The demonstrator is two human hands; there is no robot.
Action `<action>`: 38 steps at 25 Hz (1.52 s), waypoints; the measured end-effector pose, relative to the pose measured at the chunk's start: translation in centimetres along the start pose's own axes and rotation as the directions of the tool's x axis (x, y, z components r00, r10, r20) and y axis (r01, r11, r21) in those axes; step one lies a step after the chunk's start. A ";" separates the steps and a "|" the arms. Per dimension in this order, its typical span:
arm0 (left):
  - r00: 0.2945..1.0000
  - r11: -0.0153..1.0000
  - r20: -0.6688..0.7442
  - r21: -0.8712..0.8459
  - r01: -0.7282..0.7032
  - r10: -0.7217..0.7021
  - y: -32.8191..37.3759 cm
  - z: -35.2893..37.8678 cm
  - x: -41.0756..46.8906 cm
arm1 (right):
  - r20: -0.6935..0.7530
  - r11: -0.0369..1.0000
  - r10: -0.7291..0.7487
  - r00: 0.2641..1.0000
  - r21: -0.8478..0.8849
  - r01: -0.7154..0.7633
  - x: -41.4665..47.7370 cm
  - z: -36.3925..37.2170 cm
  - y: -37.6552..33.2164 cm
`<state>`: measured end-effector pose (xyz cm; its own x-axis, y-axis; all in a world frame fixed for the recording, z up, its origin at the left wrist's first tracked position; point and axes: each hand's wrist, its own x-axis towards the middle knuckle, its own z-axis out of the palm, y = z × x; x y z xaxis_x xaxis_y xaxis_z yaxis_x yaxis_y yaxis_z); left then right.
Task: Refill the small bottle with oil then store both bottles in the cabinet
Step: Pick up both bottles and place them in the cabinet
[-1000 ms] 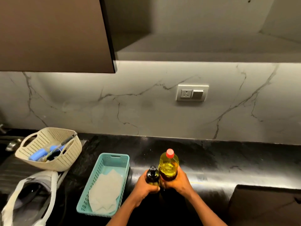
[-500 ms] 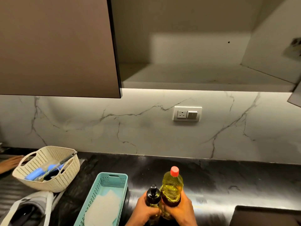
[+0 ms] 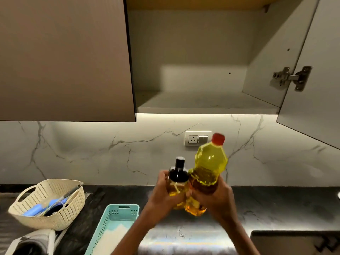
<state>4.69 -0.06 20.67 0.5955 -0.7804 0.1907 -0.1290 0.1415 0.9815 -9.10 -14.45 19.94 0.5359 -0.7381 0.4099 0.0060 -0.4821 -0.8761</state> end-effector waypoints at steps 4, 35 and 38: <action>0.987 0.984 -0.015 0.080 -0.158 0.160 7.7 0.5 1.0 | -0.020 0.992 -0.088 0.996 -0.094 0.086 2.7 -3.1 -7.2; 0.964 0.927 -0.130 0.328 -0.180 0.234 22.0 -4.3 24.3 | -0.075 0.967 -0.178 0.981 -0.201 0.160 31.0 0.5 -18.3; 0.969 0.920 -0.139 0.364 -0.143 0.206 21.7 -4.5 26.2 | -0.069 0.966 -0.174 0.982 -0.207 0.157 32.6 0.7 -17.4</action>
<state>21.09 -14.73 47.07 0.6608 -0.6419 0.3890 -0.4923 0.0205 0.8702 8.85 -29.83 48.42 0.4667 -0.6738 0.5729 -0.0854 -0.6791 -0.7291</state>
